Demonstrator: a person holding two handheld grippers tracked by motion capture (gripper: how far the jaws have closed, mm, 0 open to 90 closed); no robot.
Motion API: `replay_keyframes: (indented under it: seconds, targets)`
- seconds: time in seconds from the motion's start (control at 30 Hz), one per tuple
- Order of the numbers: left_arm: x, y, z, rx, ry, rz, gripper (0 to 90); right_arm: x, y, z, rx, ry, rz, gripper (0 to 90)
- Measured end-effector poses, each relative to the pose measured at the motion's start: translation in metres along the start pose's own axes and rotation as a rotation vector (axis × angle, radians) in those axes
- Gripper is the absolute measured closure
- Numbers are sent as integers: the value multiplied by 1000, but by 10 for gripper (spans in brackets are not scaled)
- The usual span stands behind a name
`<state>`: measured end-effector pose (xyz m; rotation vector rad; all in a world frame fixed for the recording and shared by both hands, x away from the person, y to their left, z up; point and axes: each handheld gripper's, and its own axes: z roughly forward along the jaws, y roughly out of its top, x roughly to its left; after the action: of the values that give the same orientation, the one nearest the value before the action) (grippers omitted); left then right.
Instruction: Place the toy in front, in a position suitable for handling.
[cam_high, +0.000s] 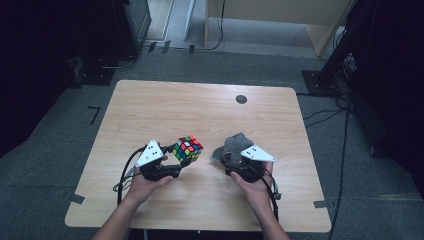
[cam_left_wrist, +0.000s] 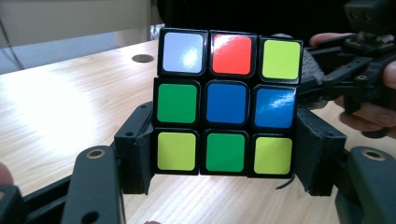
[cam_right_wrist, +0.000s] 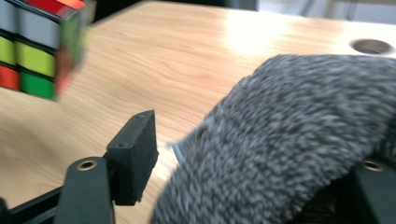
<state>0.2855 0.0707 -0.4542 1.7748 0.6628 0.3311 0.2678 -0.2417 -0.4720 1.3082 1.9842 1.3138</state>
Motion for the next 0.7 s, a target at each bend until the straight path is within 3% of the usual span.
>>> replay_keyframes:
  seconds: [0.07,0.1,0.17,0.2,0.33,0.37,0.47,0.53,0.7]
  targets:
    - [2,0,-2,-5,4,-9,341,-6,-2,3,84,-75,-22,343]
    - [3,0,-2,-8,6,-10,341,-10,-5,6,118,-79,-19,353]
    - [3,1,-3,-13,7,-11,341,-17,-12,10,142,-13,38,418]
    - [3,1,-3,-17,4,-12,341,-19,-14,11,147,-5,40,466]
    - [2,1,-4,-28,-5,-14,341,-10,-11,7,52,37,-20,756]
    - [2,1,-3,-30,-5,-16,341,-7,-8,6,28,39,-20,785]
    - [1,1,-2,-29,-9,-17,341,1,-3,0,-76,53,-30,801]
    - [-1,1,-1,-28,-15,-15,341,10,-1,-2,-140,119,-76,787]
    - [-3,1,1,-40,-56,-47,341,30,-4,5,-155,248,-160,779]
